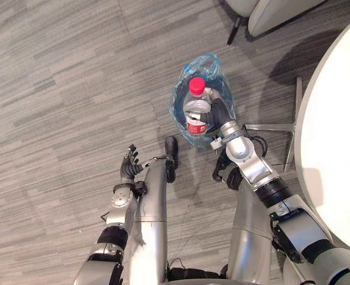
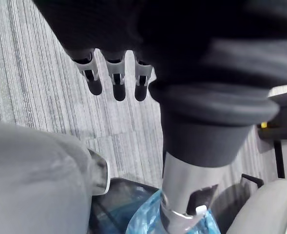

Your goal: Gather rubbish on tea table into small bin, then transfer packed bag to large trash can.

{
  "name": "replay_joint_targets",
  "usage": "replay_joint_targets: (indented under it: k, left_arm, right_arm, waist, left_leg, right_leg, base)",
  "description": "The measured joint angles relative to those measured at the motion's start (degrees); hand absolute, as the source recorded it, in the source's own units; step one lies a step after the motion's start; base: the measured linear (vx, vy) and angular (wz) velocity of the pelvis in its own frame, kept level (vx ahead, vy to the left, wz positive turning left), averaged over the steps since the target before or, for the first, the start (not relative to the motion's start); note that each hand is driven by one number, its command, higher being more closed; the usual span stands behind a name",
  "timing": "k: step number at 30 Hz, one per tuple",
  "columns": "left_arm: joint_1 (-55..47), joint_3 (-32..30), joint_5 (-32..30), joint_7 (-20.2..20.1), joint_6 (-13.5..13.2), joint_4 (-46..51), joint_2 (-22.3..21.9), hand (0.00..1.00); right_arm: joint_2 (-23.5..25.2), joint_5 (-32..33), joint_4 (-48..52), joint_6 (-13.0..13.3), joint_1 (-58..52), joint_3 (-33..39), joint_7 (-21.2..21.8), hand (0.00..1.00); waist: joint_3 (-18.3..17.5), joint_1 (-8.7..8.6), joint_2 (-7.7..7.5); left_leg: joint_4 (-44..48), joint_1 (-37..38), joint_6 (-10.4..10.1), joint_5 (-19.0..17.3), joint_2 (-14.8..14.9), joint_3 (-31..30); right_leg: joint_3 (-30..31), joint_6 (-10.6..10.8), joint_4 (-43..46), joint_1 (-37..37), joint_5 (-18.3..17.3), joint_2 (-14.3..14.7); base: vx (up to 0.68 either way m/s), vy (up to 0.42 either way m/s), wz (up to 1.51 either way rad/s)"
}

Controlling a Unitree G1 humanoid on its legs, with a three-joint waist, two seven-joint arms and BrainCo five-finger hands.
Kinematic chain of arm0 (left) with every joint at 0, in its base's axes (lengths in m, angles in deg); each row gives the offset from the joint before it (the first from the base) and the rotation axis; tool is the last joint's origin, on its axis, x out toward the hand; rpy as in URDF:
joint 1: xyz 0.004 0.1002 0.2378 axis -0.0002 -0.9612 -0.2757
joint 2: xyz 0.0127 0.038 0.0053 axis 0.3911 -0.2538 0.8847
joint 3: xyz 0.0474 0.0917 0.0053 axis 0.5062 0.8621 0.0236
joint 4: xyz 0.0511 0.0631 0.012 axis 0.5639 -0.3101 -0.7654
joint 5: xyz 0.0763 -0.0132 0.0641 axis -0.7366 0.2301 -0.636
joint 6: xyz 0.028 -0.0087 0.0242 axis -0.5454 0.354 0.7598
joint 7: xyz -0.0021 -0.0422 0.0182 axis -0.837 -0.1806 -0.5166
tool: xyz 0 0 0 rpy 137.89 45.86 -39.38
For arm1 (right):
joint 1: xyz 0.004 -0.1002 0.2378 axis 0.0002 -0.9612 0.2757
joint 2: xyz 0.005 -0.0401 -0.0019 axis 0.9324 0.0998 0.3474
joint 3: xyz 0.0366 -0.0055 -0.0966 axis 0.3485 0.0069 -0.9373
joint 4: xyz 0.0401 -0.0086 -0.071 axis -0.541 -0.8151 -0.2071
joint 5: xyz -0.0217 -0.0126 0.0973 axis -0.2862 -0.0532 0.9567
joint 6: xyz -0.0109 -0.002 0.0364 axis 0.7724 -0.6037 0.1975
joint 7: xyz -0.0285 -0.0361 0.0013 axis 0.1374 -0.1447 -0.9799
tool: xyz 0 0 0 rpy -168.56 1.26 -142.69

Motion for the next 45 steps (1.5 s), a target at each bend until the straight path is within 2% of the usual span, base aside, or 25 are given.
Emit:
replay_joint_targets:
  k: [8,9,18,29,36,41,45]
  left_arm:
    - [0.95,-0.08,1.12,0.20,-0.86,0.90,0.04,0.00]
    - [1.09,-0.07,1.12,0.20,-0.89,0.92,0.03,0.00]
    - [1.09,0.01,1.11,0.30,-0.87,1.23,-0.08,0.00]
    - [1.09,-0.01,1.05,0.40,-0.71,1.26,-0.08,0.00]
    - [0.99,-0.24,0.45,0.47,-0.24,0.39,0.32,0.00]
    - [0.31,-0.21,-0.61,0.50,-0.28,0.01,0.82,0.00]
    - [0.31,0.06,-0.89,0.50,-0.33,-0.37,0.88,0.00]
  right_arm:
    - [-0.21,-0.02,-5.03,-0.72,4.43,0.20,-0.74,1.00]
    - [-0.11,-0.02,-5.90,-0.73,5.01,0.26,-1.36,0.00]
    - [-0.09,-0.16,-7.71,-0.69,6.18,0.60,-2.44,0.00]
    - [0.51,-4.72,-5.10,-0.65,2.21,0.46,-2.44,0.00]
    - [1.57,-12.99,-0.82,-0.45,-2.08,-0.77,-2.39,0.00]
    - [1.66,-21.47,-0.85,-0.51,-3.63,-2.95,-2.36,0.00]
    - [1.09,-25.42,-2.36,-0.62,-3.25,-4.48,-2.32,0.00]
  waist:
    - [0.00,0.17,-0.01]
    - [0.00,0.23,-0.01]
    - [0.00,-0.05,-0.02]
    - [-0.15,-0.22,-0.28]
    - [-0.87,-0.30,-1.61]
    - [-2.20,-0.27,-3.91]
    - [-2.24,-0.29,-3.99]
  left_leg:
    - [-0.31,-2.71,-0.53,0.32,0.00,-0.27]
    - [-0.41,-2.91,-0.65,0.40,-0.02,-0.48]
    - [-1.91,-2.93,-1.38,1.50,-0.61,-1.46]
    - [-2.39,-2.51,-1.83,1.88,-0.86,-2.78]
    - [-3.22,-1.07,-2.08,1.88,-0.65,-2.76]
    - [-5.42,0.41,-2.49,2.63,-0.61,-2.68]
    - [-6.18,0.89,-2.30,3.24,-0.81,-2.85]
  right_leg:
    - [-0.28,-0.42,0.74,-3.03,-0.59,-0.13]
    - [-0.54,-0.52,0.74,-3.12,-0.72,-0.16]
    - [-1.72,-0.66,1.10,-3.16,-1.92,-0.74]
    - [-2.90,-0.71,0.95,-2.10,-2.14,-0.81]
    - [-3.01,-0.76,0.05,-0.63,-2.11,-0.40]
    - [-3.21,-0.91,-1.59,0.47,-2.00,-0.04]
    - [-3.91,-0.96,-2.07,1.29,-1.99,-0.17]
  base:
    - [0.00,0.001,0.04]
    - [0.00,0.000,0.07]
    - [0.00,-0.004,0.09]
    - [0.00,-0.001,0.02]
    - [0.00,0.000,0.00]
    - [0.00,-0.001,0.01]
    - [0.01,0.000,0.08]
